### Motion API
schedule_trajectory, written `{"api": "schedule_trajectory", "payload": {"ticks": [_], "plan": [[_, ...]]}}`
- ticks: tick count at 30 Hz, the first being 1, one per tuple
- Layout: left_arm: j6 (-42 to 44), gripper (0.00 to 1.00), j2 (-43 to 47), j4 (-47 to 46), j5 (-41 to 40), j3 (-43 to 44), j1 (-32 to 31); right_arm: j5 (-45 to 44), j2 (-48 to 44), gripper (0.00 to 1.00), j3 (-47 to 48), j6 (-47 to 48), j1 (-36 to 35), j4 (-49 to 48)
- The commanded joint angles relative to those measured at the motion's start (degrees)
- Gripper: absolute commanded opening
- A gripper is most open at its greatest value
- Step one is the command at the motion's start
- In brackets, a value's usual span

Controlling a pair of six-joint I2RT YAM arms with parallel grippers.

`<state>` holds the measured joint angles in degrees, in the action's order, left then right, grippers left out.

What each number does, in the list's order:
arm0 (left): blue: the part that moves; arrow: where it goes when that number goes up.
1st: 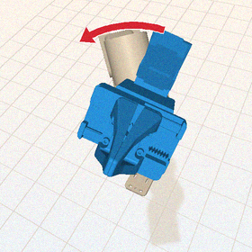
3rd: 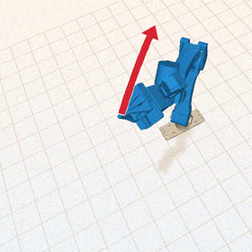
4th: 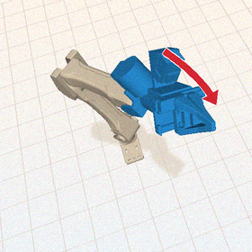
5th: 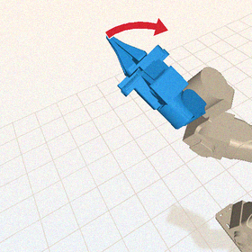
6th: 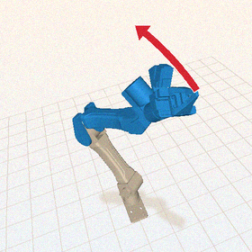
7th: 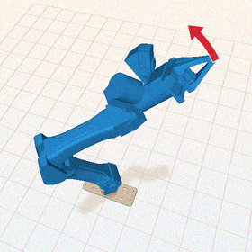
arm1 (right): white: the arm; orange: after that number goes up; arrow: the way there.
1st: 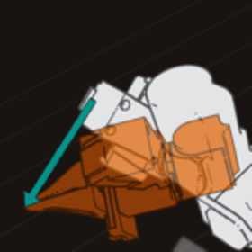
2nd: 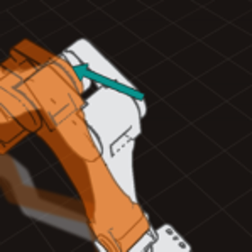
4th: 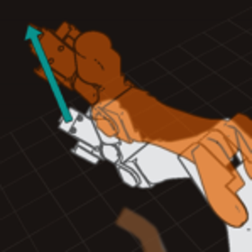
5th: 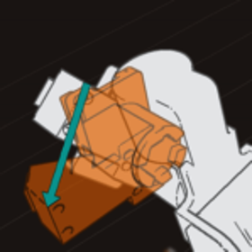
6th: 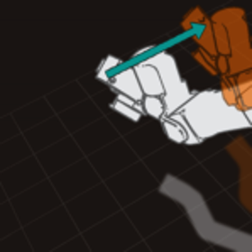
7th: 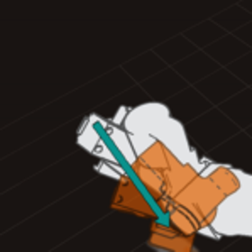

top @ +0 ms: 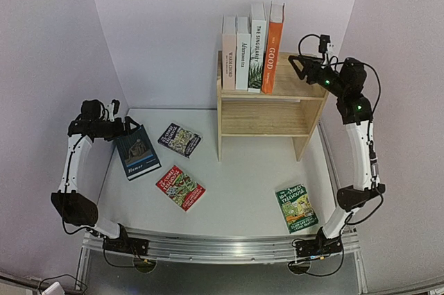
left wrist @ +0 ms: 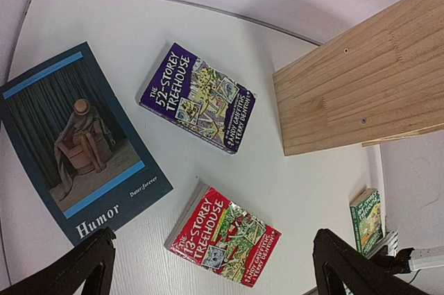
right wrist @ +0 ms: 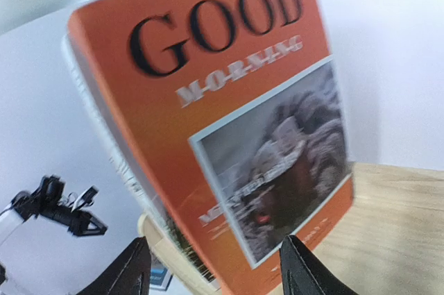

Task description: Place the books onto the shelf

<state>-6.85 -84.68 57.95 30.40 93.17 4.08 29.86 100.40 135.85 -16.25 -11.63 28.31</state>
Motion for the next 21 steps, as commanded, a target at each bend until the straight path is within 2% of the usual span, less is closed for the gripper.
{"api": "schedule_trajectory", "payload": {"ticks": [1,3,8,15,21], "plan": [[1.36,1.0,1.52,-0.98,0.68,0.17,-0.09,-21.79,5.48,0.59,5.93,-9.78,0.72,-2.95],[1.23,1.0,1.54,-1.09,0.81,0.15,-0.07,-24.06,8.51,0.57,8.67,-12.85,0.72,-4.36],[1.22,1.0,1.97,-0.98,0.64,0.0,-0.11,-22.75,15.99,0.56,13.59,-19.29,0.72,-9.06],[1.09,1.0,2.34,-0.73,0.49,-0.88,-0.08,-17.51,20.38,0.56,13.31,-23.97,0.7,-15.85],[0.99,1.0,1.78,-1.25,0.8,-0.64,-0.1,-13.69,24.49,0.56,15.27,-26.14,-0.85,-17.39]]}}
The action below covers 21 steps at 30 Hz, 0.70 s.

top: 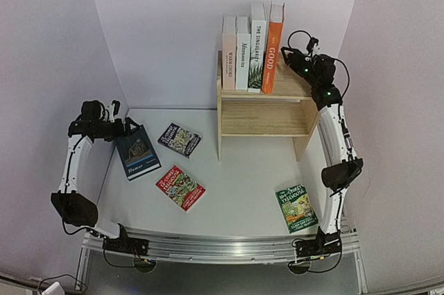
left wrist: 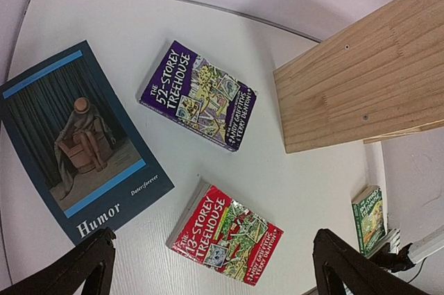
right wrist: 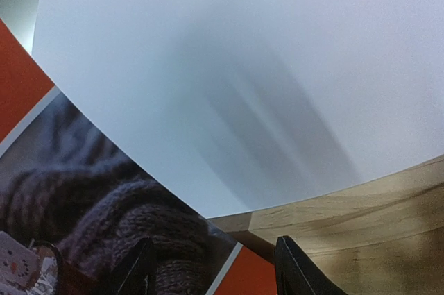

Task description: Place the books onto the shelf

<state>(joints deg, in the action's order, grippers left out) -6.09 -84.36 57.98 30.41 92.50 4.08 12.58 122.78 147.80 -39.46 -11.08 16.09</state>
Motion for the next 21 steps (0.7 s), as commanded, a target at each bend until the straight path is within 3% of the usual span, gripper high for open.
{"api": "schedule_trajectory", "payload": {"ticks": [1,11,21], "plan": [[0.17,1.0,1.4,-1.41,0.81,0.02,-0.08,3.9,2.94,0.56,3.89,-3.11,-1.89,-5.19],[0.58,1.0,1.63,-0.94,0.38,-0.38,-0.07,1.54,3.94,0.55,2.6,-1.8,-5.13,-5.79],[0.74,1.0,1.64,-1.22,0.4,-0.75,-0.1,-16.89,-3.8,0.54,-5.78,10.42,-12.02,-5.93]]}}
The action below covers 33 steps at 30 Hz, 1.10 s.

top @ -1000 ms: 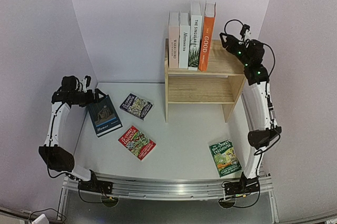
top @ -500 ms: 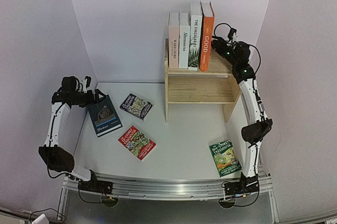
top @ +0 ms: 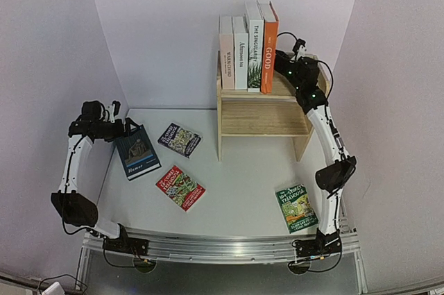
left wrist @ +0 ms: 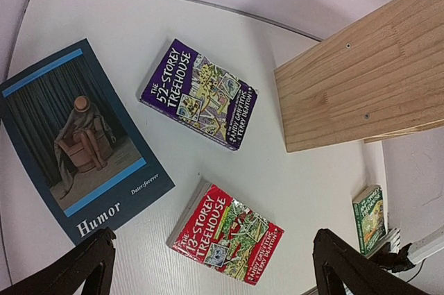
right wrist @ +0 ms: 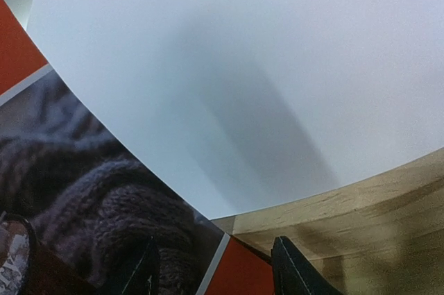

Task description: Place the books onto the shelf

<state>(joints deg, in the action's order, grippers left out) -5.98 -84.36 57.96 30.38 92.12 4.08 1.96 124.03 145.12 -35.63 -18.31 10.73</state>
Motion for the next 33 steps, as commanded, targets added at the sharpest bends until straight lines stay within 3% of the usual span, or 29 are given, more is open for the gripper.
{"api": "schedule_trajectory", "payload": {"ticks": [1,33], "plan": [[0.68,1.0,1.65,-1.2,0.4,-0.43,-0.12,-7.55,-5.58,0.53,-4.01,6.64,-4.82,-0.57],[0.62,1.0,2.25,-1.34,0.81,-1.16,-0.07,-17.56,-14.37,0.58,-12.7,13.77,-4.81,-0.64]]}}
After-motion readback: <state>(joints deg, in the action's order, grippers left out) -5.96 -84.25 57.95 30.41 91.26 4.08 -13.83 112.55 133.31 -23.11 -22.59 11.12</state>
